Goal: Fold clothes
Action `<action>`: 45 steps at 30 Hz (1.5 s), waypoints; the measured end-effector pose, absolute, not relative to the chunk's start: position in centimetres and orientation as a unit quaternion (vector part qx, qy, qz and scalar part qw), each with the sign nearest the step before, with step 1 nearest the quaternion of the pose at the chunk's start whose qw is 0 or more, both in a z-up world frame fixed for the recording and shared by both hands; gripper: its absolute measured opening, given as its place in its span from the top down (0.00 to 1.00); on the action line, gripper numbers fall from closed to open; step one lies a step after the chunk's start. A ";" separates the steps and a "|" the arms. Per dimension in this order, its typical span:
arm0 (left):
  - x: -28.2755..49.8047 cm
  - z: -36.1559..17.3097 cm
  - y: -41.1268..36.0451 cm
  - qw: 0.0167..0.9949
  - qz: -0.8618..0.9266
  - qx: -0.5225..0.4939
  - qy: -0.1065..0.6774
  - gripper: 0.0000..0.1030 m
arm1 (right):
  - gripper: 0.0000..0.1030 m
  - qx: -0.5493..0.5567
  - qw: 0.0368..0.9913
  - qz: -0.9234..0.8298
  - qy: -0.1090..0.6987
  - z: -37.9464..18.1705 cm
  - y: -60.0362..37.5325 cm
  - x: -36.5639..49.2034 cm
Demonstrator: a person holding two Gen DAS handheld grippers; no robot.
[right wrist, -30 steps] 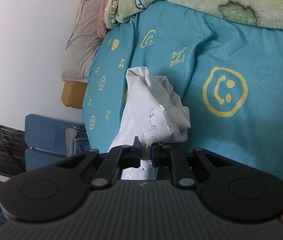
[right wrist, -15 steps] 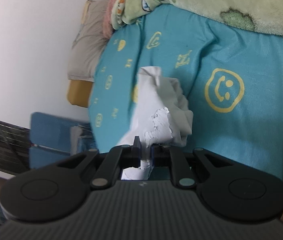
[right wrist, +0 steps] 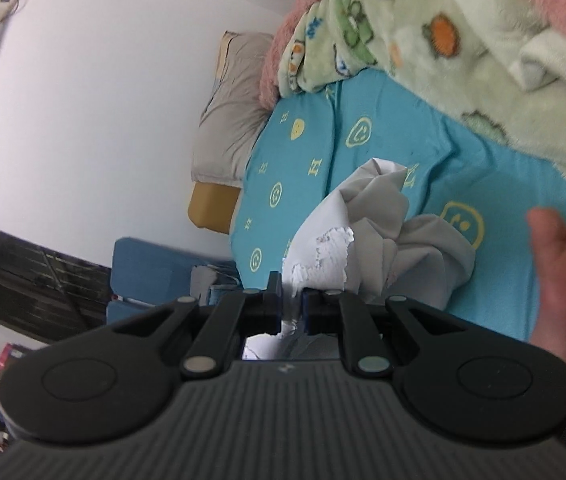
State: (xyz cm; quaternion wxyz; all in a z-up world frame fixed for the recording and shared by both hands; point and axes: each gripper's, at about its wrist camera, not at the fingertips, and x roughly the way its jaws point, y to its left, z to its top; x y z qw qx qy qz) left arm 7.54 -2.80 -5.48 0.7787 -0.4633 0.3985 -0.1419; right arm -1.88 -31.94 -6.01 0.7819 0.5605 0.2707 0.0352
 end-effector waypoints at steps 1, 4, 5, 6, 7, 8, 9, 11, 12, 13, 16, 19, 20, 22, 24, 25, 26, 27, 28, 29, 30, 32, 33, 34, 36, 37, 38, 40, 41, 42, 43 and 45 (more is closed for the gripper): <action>7.5 -5.6 -3.6 0.779 -0.143 -0.458 0.403 0.82 | 0.88 0.563 0.779 0.033 0.272 -5.9 -32.7 -1.9; 9.1 -5.2 -6.7 0.777 -0.147 -0.445 0.420 0.82 | 0.88 0.571 0.772 0.025 0.277 -5.8 -35.1 -1.4; 9.8 -5.0 -7.8 0.776 -0.149 -0.442 0.425 0.82 | 0.88 0.572 0.771 0.022 0.278 -5.8 -36.1 -1.0; 10.6 -4.8 -9.0 0.776 -0.151 -0.439 0.427 0.82 | 0.88 0.571 0.772 0.018 0.277 -5.7 -37.1 -0.4; 11.5 -4.6 -10.3 0.776 -0.154 -0.436 0.429 0.82 | 0.88 0.569 0.774 0.014 0.276 -5.5 -38.3 0.3; 12.5 -4.3 -11.7 0.776 -0.157 -0.433 0.431 0.82 | 0.88 0.566 0.777 0.009 0.275 -5.2 -39.6 1.2; 13.8 -4.1 -13.2 0.776 -0.160 -0.428 0.435 0.82 | 0.88 0.563 0.780 0.004 0.273 -4.8 -40.8 2.1; 16.8 -3.7 -16.5 0.774 -0.168 -0.422 0.442 0.82 | 0.88 0.556 0.786 -0.006 0.270 -4.0 -43.5 4.0; 18.6 -3.4 -18.4 0.771 -0.175 -0.420 0.446 0.82 | 0.88 0.549 0.792 -0.011 0.266 -3.2 -45.2 5.1; 20.3 -3.1 -20.3 0.769 -0.183 -0.417 0.449 0.82 | 0.88 0.538 0.801 -0.018 0.261 -2.1 -46.9 6.2; 24.6 -0.7 -27.0 0.777 -0.229 -0.402 0.427 0.82 | 0.88 0.498 0.837 -0.046 0.223 2.1 -51.8 8.7; 27.9 1.9 -33.8 0.783 -0.293 -0.386 0.390 0.82 | 0.88 0.435 0.882 -0.089 0.159 6.4 -55.2 9.2; 28.4 2.5 -35.8 0.790 -0.310 -0.371 0.376 0.82 | 0.88 0.408 0.897 -0.107 0.134 7.7 -55.9 9.0; 29.0 2.8 -39.3 0.796 -0.341 -0.354 0.353 0.81 | 0.88 0.357 0.919 -0.138 0.093 9.2 -56.9 8.2; 28.3 1.4 -41.6 0.795 -0.359 -0.346 0.345 0.79 | 0.88 0.330 0.925 -0.168 0.083 8.6 -57.8 7.2; 28.0 0.4 -42.5 0.798 -0.361 -0.336 0.347 0.78 | 0.88 0.320 0.925 -0.182 0.089 7.8 -58.2 6.8; 27.5 -1.0 -43.3 0.802 -0.359 -0.320 0.354 0.78 | 0.88 0.315 0.923 -0.195 0.108 6.6 -58.4 6.5; 27.1 -2.7 -43.8 0.804 -0.356 -0.302 0.369 0.78 | 0.88 0.310 0.919 -0.206 0.128 5.3 -58.6 6.1; 26.6 -4.4 -44.1 0.804 -0.354 -0.283 0.386 0.78 | 0.88 0.309 0.914 -0.214 0.154 3.8 -58.5 5.6; 26.1 -6.2 -44.4 0.803 -0.352 -0.263 0.403 0.78 | 0.88 0.311 0.907 -0.220 0.178 2.2 -58.5 5.0; 25.6 -7.8 -44.4 0.802 -0.349 -0.241 0.420 0.78 | 0.88 0.318 0.900 -0.222 0.200 0.7 -58.3 4.5; 24.5 -9.8 -44.2 0.805 -0.347 -0.211 0.434 0.78 | 0.88 0.332 0.883 -0.225 0.244 -2.3 -57.9 3.5; 24.0 -10.6 -44.0 0.807 -0.346 -0.197 0.436 0.78 | 0.88 0.334 0.878 -0.225 0.259 -3.4 -57.6 3.1; 23.4 -11.2 -43.9 0.809 -0.345 -0.185 0.438 0.75 | 0.88 0.330 0.878 -0.225 0.263 -3.7 -57.3 2.8; 22.5 -10.9 -43.6 0.816 -0.339 -0.172 0.436 0.71 | 0.87 0.325 0.878 -0.224 0.269 -4.0 -56.6 2.3; 22.1 -10.7 -43.5 0.819 -0.337 -0.164 0.435 0.59 | 0.86 0.329 0.876 -0.224 0.273 -3.9 -56.5 2.2; 22.0 -10.0 -43.3 0.823 -0.336 -0.151 0.433 0.46 | 0.85 0.335 0.872 -0.225 0.277 -3.7 -56.5 2.1; 21.7 -8.7 -43.0 0.830 -0.334 -0.124 0.429 0.29 | 0.78 0.340 0.866 -0.231 0.286 -2.7 -56.2 1.7; 21.0 -7.7 -42.7 0.835 -0.334 -0.110 0.423 0.20 | 0.60 0.338 0.866 -0.231 0.287 -2.1 -55.9 1.4; 20.3 -6.6 -42.5 0.841 -0.333 -0.096 0.416 0.17 | 0.48 0.335 0.870 -0.226 0.283 -1.5 -55.5 1.0; 19.6 -5.5 -42.3 0.847 -0.333 -0.082 0.405 0.13 | 0.25 0.332 0.874 -0.220 0.278 -0.9 -55.1 0.6; 17.7 -3.1 -41.5 0.865 -0.334 -0.059 0.370 0.04 | 0.16 0.316 0.884 -0.221 0.264 0.6 -54.1 -0.2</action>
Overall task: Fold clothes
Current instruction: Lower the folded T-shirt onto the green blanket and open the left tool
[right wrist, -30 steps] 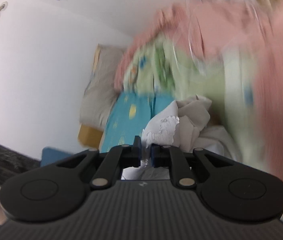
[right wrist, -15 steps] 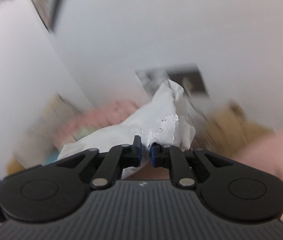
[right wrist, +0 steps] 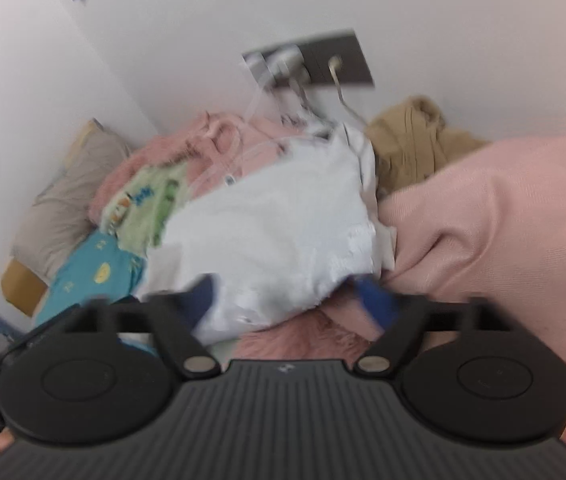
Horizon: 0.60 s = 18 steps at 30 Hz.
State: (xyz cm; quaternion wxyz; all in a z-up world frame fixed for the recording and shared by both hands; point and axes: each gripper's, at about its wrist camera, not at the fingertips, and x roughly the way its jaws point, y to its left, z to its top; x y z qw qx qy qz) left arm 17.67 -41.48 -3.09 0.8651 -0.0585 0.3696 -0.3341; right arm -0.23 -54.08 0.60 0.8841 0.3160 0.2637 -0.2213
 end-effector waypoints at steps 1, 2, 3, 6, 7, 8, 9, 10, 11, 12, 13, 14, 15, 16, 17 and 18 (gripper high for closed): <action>16.7 -1.9 -41.0 0.873 -0.335 -0.048 0.352 0.00 | 0.17 0.305 0.889 -0.221 0.259 1.4 -53.5 -0.7; 15.6 -0.9 -40.4 0.878 -0.339 -0.041 0.335 0.00 | 0.17 0.297 0.894 -0.218 0.255 2.0 -52.9 -1.3; 14.6 0.1 -39.9 0.883 -0.343 -0.035 0.319 0.00 | 0.17 0.288 0.899 -0.215 0.251 2.7 -52.3 -1.9; 11.4 2.8 -38.2 0.895 -0.347 -0.011 0.280 0.00 | 0.17 0.262 0.912 -0.206 0.239 4.6 -50.4 -3.8; 10.2 3.5 -37.7 0.899 -0.347 -0.001 0.266 0.00 | 0.17 0.253 0.916 -0.203 0.236 5.1 -49.7 -4.6; 9.0 4.2 -37.1 0.903 -0.348 0.008 0.253 0.00 | 0.17 0.245 0.920 -0.199 0.232 5.6 -49.0 -5.3; 7.8 4.9 -36.5 0.906 -0.348 0.016 0.240 0.00 | 0.17 0.236 0.925 -0.194 0.227 6.2 -48.2 -6.1; 6.6 5.4 -35.7 0.909 -0.348 0.018 0.228 0.00 | 0.17 0.227 0.929 -0.190 0.221 6.7 -47.4 -6.9; 5.4 6.0 -35.0 0.912 -0.348 0.020 0.216 0.00 | 0.17 0.218 0.934 -0.186 0.215 7.1 -46.7 -7.7; 4.4 6.3 -34.2 0.916 -0.345 0.019 0.206 0.00 | 0.17 0.211 0.937 -0.184 0.209 7.5 -46.0 -8.5; 3.3 6.6 -33.5 0.919 -0.341 0.018 0.197 0.00 | 0.17 0.204 0.940 -0.182 0.204 7.9 -45.3 -9.3; 2.3 6.9 -32.7 0.922 -0.337 0.017 0.189 0.00 | 0.17 0.196 0.943 -0.179 0.199 8.2 -44.5 -10.0; 1.3 7.1 -31.8 0.924 -0.335 0.016 0.183 0.00 | 0.17 0.187 0.947 -0.177 0.195 8.6 -43.7 -10.7; 0.5 7.3 -31.1 0.925 -0.334 0.017 0.180 0.00 | 0.17 0.178 0.950 -0.174 0.190 8.9 -42.9 -11.4; -0.3 7.4 -30.4 0.927 -0.332 0.018 0.175 0.00 | 0.17 0.170 0.953 -0.171 0.185 9.1 -42.1 -12.1; -1.1 7.5 -29.7 0.929 -0.330 0.021 0.169 0.00 | 0.17 0.161 0.956 -0.167 0.180 9.3 -41.4 -12.7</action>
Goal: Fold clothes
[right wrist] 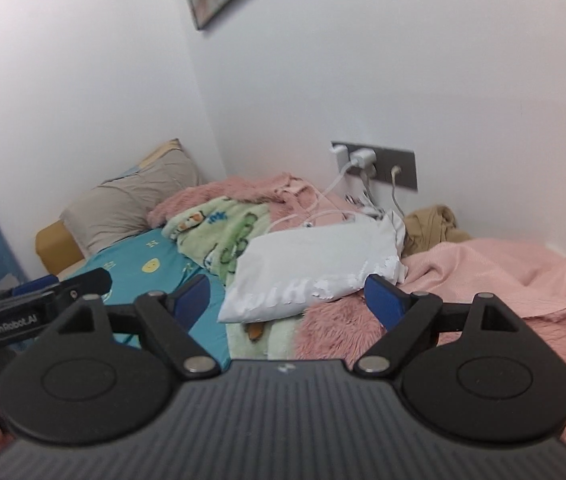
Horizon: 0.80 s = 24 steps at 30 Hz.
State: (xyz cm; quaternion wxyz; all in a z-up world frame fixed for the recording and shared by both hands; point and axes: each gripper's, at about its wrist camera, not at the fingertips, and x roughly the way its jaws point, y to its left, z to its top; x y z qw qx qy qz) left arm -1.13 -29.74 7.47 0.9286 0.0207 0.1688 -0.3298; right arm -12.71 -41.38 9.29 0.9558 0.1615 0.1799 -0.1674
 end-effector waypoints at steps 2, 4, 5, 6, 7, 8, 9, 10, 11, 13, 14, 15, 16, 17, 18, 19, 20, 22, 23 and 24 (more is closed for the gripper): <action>-2.9 7.5 -28.7 0.932 -0.327 0.032 0.156 0.00 | 0.17 0.146 0.961 -0.161 0.169 9.7 -39.9 -14.0; -4.6 7.4 -27.6 0.934 -0.323 0.039 0.144 0.00 | 0.17 0.137 0.966 -0.155 0.156 9.9 -38.4 -15.0; -5.4 7.4 -27.1 0.936 -0.321 0.040 0.138 0.00 | 0.17 0.130 0.968 -0.154 0.149 9.9 -37.6 -15.5; -6.2 7.4 -26.5 0.937 -0.321 0.041 0.130 0.00 | 0.17 0.122 0.970 -0.153 0.144 9.8 -36.9 -15.8; -7.0 7.5 -25.9 0.938 -0.322 0.040 0.123 0.00 | 0.17 0.114 0.972 -0.152 0.140 9.7 -36.2 -16.1; -7.8 7.5 -25.3 0.939 -0.322 0.039 0.116 0.00 | 0.17 0.108 0.973 -0.151 0.135 9.6 -35.6 -16.4; -8.4 7.5 -24.7 0.940 -0.322 0.035 0.110 0.00 | 0.17 0.105 0.974 -0.151 0.129 9.5 -35.0 -16.8; -9.0 7.6 -24.2 0.941 -0.321 0.031 0.105 0.00 | 0.17 0.102 0.975 -0.151 0.123 9.4 -34.5 -17.1; -9.5 7.6 -23.6 0.942 -0.320 0.028 0.100 0.00 | 0.17 0.100 0.976 -0.151 0.117 9.2 -34.0 -17.4; -10.3 7.6 -22.7 0.943 -0.319 0.022 0.094 0.00 | 0.17 0.099 0.977 -0.153 0.106 8.8 -33.4 -17.7; -10.6 7.6 -22.2 0.943 -0.319 0.020 0.092 0.00 | 0.17 0.099 0.978 -0.155 0.103 8.5 -33.1 -17.9; -10.8 7.5 -21.8 0.944 -0.318 0.017 0.091 0.00 | 0.17 0.098 0.978 -0.157 0.099 8.2 -32.8 -18.0; -10.9 7.4 -21.4 0.944 -0.317 0.014 0.090 0.00 | 0.17 0.098 0.978 -0.159 0.095 8.0 -32.5 -18.1; -11.1 7.4 -21.0 0.944 -0.316 0.012 0.090 0.00 | 0.17 0.097 0.978 -0.160 0.092 7.7 -32.2 -18.2; -11.2 7.2 -20.6 0.945 -0.315 0.010 0.090 0.00 | 0.17 0.095 0.978 -0.162 0.091 7.5 -32.0 -18.3; -11.3 7.1 -20.2 0.946 -0.313 0.009 0.090 0.00 | 0.17 0.093 0.978 -0.164 0.090 7.3 -31.8 -18.3; -11.4 7.1 -19.9 0.946 -0.311 0.009 0.089 0.00 | 0.17 0.091 0.978 -0.166 0.088 7.1 -31.5 -18.3; -11.7 6.9 -19.3 0.947 -0.309 0.008 0.088 0.00 | 0.17 0.085 0.978 -0.169 0.084 6.6 -30.9 -18.4; -11.8 6.8 -19.0 0.947 -0.309 0.007 0.088 0.00 | 0.17 0.083 0.978 -0.171 0.084 6.4 -30.6 -18.4; -11.9 6.8 -18.7 0.947 -0.309 0.006 0.087 0.00 | 0.17 0.082 0.978 -0.173 0.084 6.2 -30.3 -18.4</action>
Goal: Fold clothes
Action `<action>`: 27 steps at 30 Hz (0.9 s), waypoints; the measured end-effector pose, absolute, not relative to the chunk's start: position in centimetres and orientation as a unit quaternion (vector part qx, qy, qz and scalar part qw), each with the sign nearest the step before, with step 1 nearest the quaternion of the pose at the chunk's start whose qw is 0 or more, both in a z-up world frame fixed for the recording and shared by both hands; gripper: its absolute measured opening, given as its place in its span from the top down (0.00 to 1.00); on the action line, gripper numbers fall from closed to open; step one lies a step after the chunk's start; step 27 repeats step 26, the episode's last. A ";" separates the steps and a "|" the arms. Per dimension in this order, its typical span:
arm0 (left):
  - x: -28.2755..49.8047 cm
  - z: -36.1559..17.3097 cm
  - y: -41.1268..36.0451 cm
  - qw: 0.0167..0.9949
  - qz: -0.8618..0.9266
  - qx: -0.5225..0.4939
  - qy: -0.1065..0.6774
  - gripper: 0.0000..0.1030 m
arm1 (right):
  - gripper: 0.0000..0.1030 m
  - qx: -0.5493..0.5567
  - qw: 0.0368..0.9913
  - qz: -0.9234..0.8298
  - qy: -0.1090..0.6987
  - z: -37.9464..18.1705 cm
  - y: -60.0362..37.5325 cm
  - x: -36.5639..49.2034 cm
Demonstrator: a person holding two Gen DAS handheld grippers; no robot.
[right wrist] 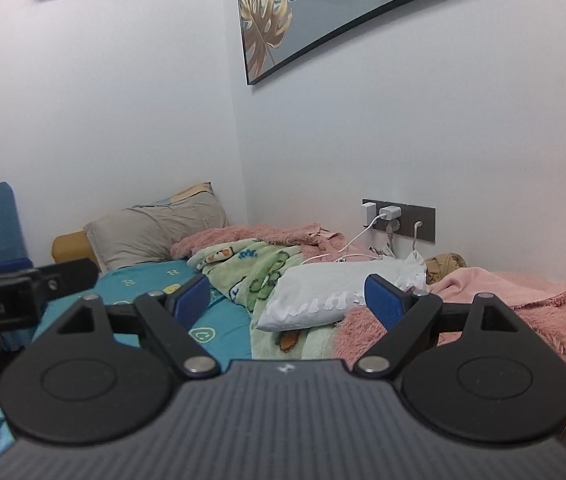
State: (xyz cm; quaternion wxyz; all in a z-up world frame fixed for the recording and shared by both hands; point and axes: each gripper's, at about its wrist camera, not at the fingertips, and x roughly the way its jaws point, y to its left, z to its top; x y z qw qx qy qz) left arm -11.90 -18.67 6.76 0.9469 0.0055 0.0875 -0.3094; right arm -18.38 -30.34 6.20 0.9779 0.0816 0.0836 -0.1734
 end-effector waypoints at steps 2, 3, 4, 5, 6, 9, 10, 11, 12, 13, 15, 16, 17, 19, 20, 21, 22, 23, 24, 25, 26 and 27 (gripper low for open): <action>-12.1 6.6 -18.3 0.947 -0.308 0.007 0.088 0.00 | 0.17 0.084 0.977 -0.176 0.085 5.9 -29.9 -18.3; -12.1 6.5 -18.2 0.948 -0.305 0.013 0.087 0.00 | 0.17 0.085 0.977 -0.176 0.084 5.9 -29.7 -18.2; -12.2 6.4 -18.1 0.949 -0.303 0.019 0.086 0.00 | 0.17 0.085 0.977 -0.177 0.082 5.8 -29.5 -18.2; -12.2 6.3 -18.0 0.949 -0.302 0.022 0.085 0.00 | 0.17 0.081 0.977 -0.178 0.082 5.8 -29.3 -18.1; -12.1 6.2 -17.9 0.949 -0.301 0.025 0.086 0.00 | 0.17 0.076 0.978 -0.179 0.081 5.8 -29.0 -18.0; -11.6 5.6 -17.7 0.947 -0.305 0.021 0.096 0.00 | 0.17 0.062 0.978 -0.181 0.079 5.7 -28.5 -17.9; -11.5 5.3 -17.7 0.947 -0.306 0.020 0.099 0.00 | 0.17 0.061 0.978 -0.183 0.080 5.6 -28.4 -17.9; -11.3 5.0 -17.8 0.947 -0.305 0.020 0.103 0.00 | 0.17 0.062 0.978 -0.182 0.082 5.5 -28.4 -17.8; -11.1 4.8 -17.9 0.946 -0.304 0.021 0.107 0.00 | 0.17 0.064 0.978 -0.182 0.085 5.4 -28.5 -17.7; -10.9 4.5 -17.9 0.946 -0.305 0.021 0.110 0.00 | 0.17 0.065 0.977 -0.182 0.087 5.2 -28.5 -17.6; -10.6 4.1 -18.0 0.945 -0.305 0.022 0.116 0.00 | 0.17 0.066 0.976 -0.183 0.093 4.9 -28.6 -17.4; -10.5 4.0 -18.1 0.945 -0.306 0.022 0.117 0.00 | 0.17 0.066 0.976 -0.184 0.095 4.8 -28.6 -17.3; -10.5 3.8 -18.2 0.945 -0.306 0.023 0.117 0.00 | 0.17 0.067 0.976 -0.184 0.097 4.7 -28.6 -17.3; -10.4 3.7 -18.2 0.944 -0.307 0.023 0.118 0.00 | 0.17 0.070 0.976 -0.182 0.099 4.5 -28.6 -17.2; -10.3 3.6 -18.2 0.944 -0.308 0.022 0.119 0.00 | 0.17 0.071 0.975 -0.182 0.101 4.5 -28.6 -17.2; -10.2 3.5 -18.3 0.943 -0.308 0.021 0.121 0.00 | 0.17 0.071 0.975 -0.183 0.102 4.4 -28.7 -17.1; -10.2 3.5 -18.3 0.943 -0.308 0.021 0.122 0.00 | 0.17 0.073 0.975 -0.182 0.102 4.4 -28.7 -17.1; -10.2 3.4 -18.3 0.943 -0.308 0.021 0.122 0.00 | 0.17 0.074 0.975 -0.182 0.102 4.4 -28.7 -17.1; -10.1 3.4 -18.4 0.944 -0.306 0.022 0.123 0.00 | 0.17 0.074 0.975 -0.182 0.102 4.4 -28.7 -17.1; -10.1 3.3 -18.4 0.944 -0.306 0.022 0.123 0.00 | 0.17 0.074 0.975 -0.182 0.103 4.4 -28.7 -17.0; -10.1 3.3 -18.4 0.944 -0.306 0.022 0.124 0.00 | 0.17 0.075 0.975 -0.181 0.105 4.4 -28.8 -17.0; -10.1 3.3 -18.4 0.944 -0.306 0.022 0.124 0.00 | 0.17 0.075 0.975 -0.181 0.105 4.4 -28.8 -17.0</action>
